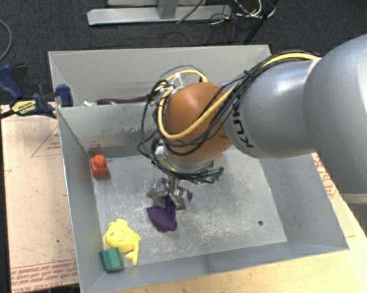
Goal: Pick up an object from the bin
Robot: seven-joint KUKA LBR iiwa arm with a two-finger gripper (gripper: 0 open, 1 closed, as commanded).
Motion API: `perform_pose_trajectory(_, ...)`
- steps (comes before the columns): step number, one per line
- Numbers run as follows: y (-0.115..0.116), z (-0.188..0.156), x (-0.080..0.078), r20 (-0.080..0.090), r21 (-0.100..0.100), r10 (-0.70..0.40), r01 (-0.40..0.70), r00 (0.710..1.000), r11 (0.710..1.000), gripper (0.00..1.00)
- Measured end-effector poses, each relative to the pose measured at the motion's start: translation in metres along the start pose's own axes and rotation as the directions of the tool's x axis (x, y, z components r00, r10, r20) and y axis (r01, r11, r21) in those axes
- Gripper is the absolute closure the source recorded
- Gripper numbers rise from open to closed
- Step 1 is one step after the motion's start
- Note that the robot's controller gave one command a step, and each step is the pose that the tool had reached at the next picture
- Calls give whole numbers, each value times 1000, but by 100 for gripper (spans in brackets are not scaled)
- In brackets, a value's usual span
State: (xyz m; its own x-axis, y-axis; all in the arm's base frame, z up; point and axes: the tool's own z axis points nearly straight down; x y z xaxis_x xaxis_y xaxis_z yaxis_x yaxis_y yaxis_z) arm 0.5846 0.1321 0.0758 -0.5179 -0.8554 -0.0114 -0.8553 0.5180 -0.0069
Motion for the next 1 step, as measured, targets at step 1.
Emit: perform_pose_trajectory(1, 0, 0, 0, 0, 0, 0, 0, 1000, 1000, 100)
